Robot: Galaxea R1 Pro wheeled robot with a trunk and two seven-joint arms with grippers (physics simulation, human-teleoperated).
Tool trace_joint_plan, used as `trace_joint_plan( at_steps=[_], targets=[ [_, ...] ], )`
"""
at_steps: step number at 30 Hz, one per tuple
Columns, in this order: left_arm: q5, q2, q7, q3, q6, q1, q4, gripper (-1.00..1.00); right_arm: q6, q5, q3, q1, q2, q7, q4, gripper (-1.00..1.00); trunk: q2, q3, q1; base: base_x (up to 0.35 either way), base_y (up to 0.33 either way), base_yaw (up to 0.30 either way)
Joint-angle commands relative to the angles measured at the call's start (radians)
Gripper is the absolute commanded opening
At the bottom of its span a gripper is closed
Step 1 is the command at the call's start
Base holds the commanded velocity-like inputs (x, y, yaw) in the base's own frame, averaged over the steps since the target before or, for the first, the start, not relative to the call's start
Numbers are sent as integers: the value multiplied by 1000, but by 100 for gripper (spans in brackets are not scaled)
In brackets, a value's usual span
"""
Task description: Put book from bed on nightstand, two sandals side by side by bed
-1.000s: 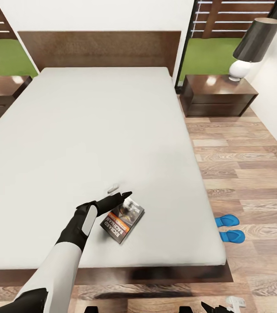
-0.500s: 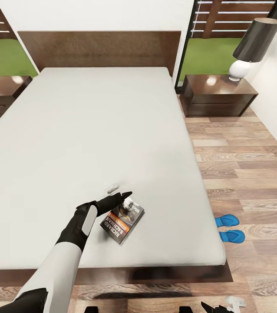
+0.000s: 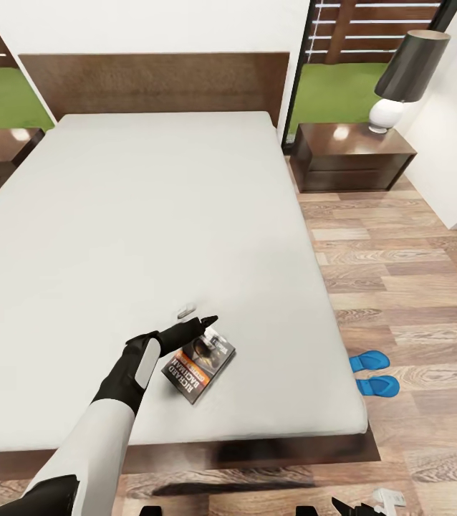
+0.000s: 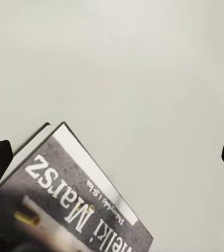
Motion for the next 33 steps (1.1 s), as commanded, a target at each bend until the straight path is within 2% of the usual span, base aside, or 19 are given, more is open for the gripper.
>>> trace_joint_plan(
  at_steps=[1, 12, 21, 33],
  targets=[
    [4, -1, -3, 5, 8, -1, 0, 100, -1, -4, -1, -1, 0, 5, 2, 100, 0, -1, 0, 0, 0, -3],
    [4, -1, -3, 5, 8, -1, 0, 100, -1, -4, -1, -1, 1, 5, 2, 100, 0, 0, 0, 0, 0, -1],
    [4, -1, -3, 5, 8, -1, 0, 100, -2, -4, -1, -1, 0, 5, 2, 100, 0, 0, 0, 0, 0, -145],
    [4, -1, -3, 5, 8, -1, 0, 100, -2, -4, -1, -1, 1, 5, 2, 100, 0, 0, 0, 0, 0, -22]
  ],
)
